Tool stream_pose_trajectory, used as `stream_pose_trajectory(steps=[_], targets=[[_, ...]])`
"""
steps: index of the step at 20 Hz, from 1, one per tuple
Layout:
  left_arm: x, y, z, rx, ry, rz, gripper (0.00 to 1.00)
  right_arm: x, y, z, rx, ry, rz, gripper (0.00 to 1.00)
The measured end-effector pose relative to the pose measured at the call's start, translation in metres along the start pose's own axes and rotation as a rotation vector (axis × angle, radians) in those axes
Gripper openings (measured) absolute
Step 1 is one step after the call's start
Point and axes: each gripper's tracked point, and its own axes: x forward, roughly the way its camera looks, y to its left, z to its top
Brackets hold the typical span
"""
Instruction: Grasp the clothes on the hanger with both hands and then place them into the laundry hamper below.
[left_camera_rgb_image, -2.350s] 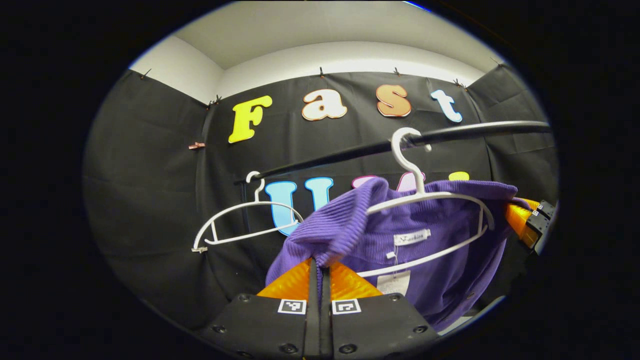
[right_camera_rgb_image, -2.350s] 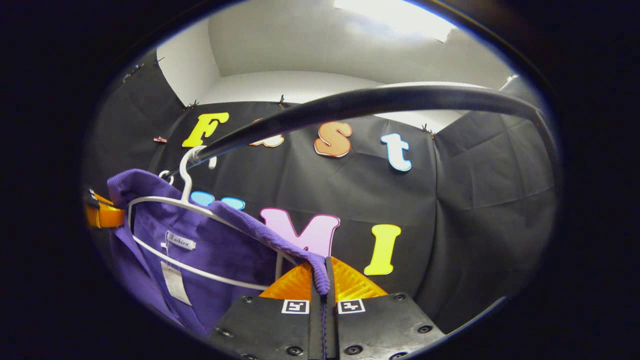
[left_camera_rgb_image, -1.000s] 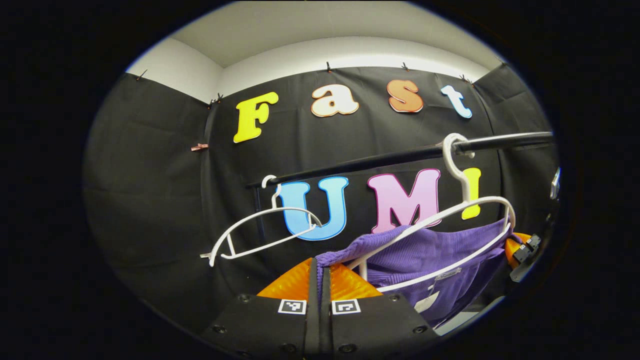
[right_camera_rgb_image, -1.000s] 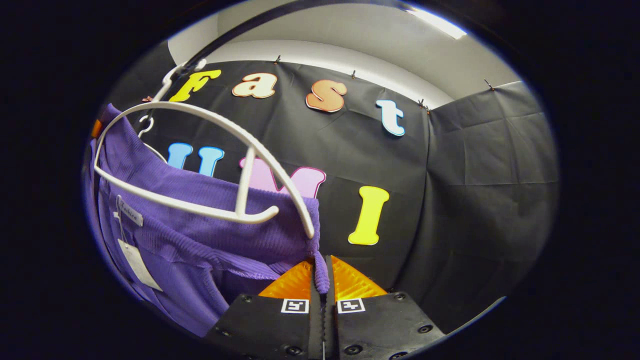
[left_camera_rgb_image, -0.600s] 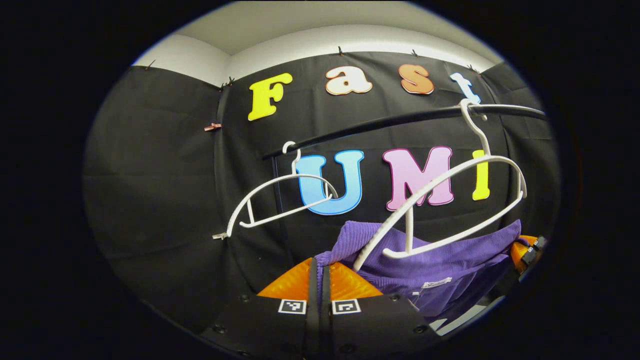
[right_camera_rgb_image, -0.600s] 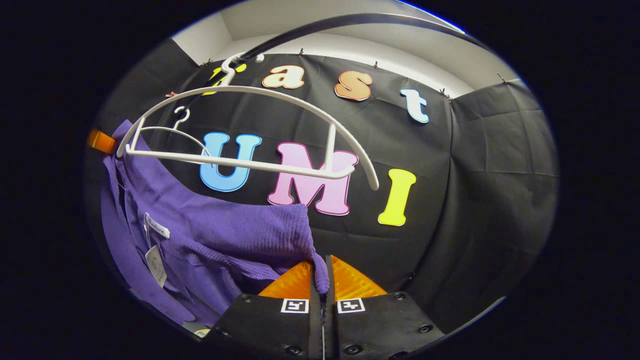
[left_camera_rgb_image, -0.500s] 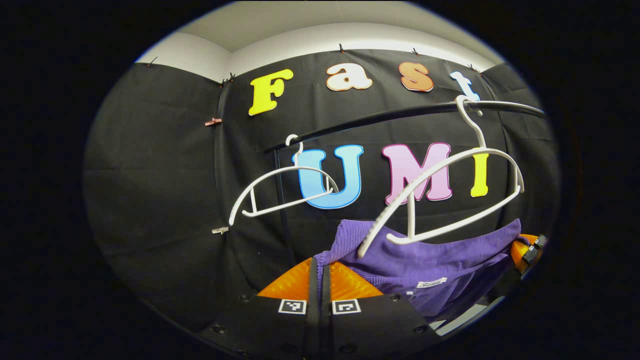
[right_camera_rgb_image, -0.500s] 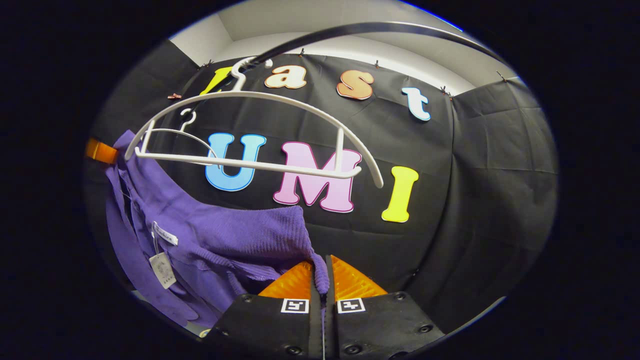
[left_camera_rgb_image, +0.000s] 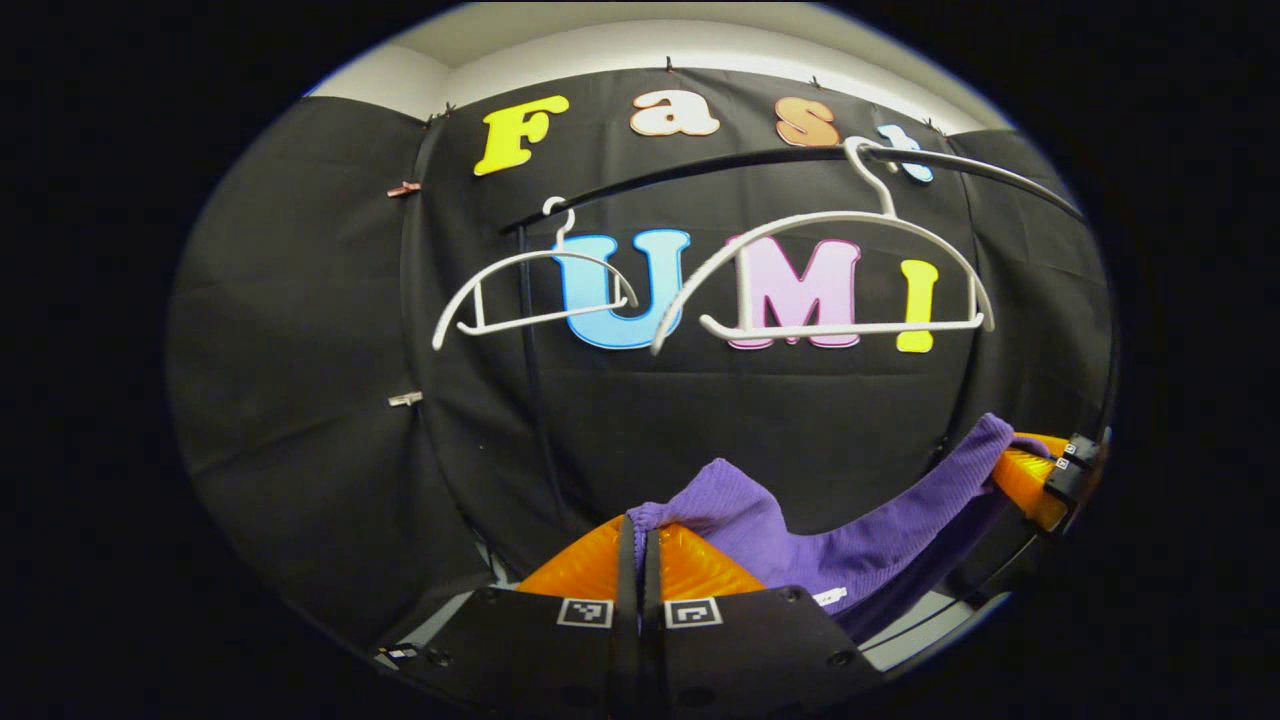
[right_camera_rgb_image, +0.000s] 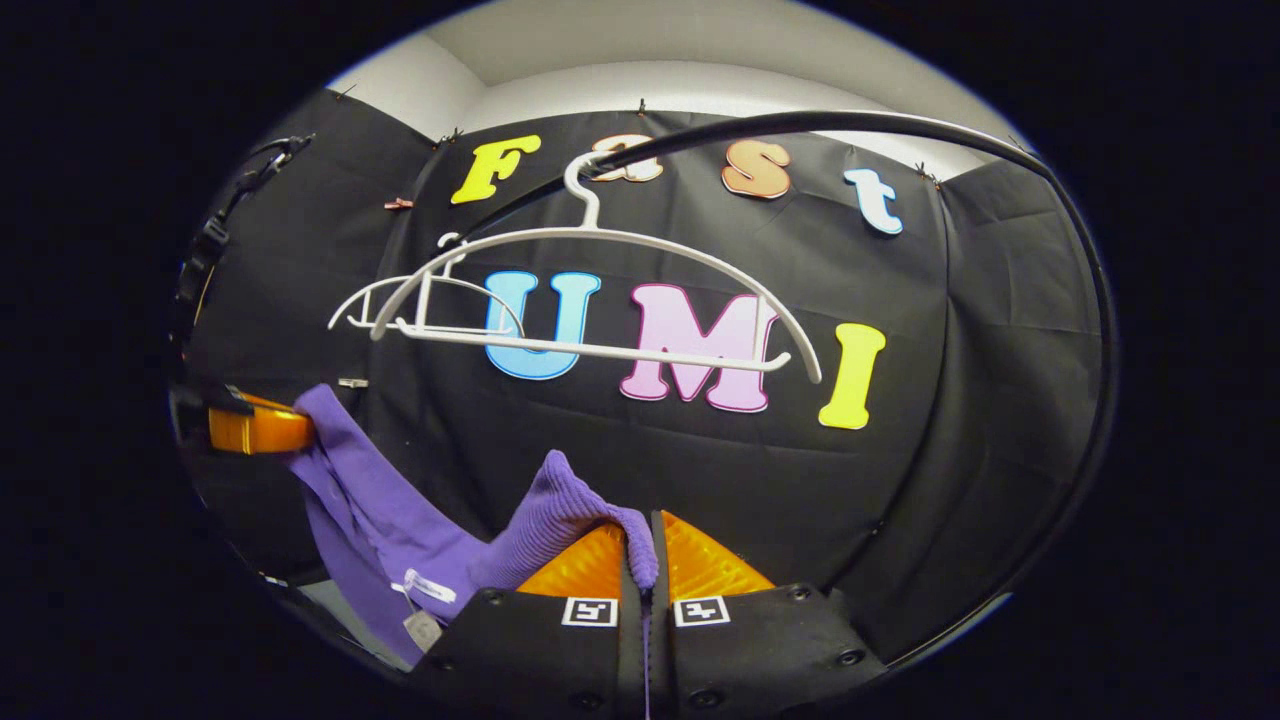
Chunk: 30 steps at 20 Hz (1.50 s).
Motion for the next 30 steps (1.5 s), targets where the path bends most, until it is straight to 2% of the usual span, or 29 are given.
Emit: stream_pose_trajectory(steps=[7,11,13,17,21,25,30], targets=[[-0.027,-0.07,0.038,-0.043,-0.058,-0.2,0.05,-0.022,0.019,0.045,0.084,-0.014,0.043,0.06],[-0.035,-0.092,0.068,-0.073,-0.101,-0.272,0.05,-0.029,0.019,0.078,0.092,-0.057,0.044,0.06],[-0.034,-0.096,0.068,-0.076,-0.105,-0.287,0.05,-0.027,0.021,0.078,0.066,-0.062,0.049,0.06],[-0.017,-0.099,0.023,-0.095,-0.024,-0.294,0.04,-0.019,0.023,0.029,0.063,0.029,0.059,0.06],[0.007,-0.1,-0.035,-0.117,0.097,-0.284,0.05,-0.006,0.018,-0.04,0.071,0.158,0.051,0.06],[0.03,-0.105,-0.095,-0.055,0.222,-0.271,0.05,0.006,0.01,-0.114,0.105,0.322,0.026,0.06],[0.05,-0.107,-0.19,-0.093,0.465,-0.255,0.04,0.002,0.011,-0.216,0.112,0.575,0.019,0.06]])
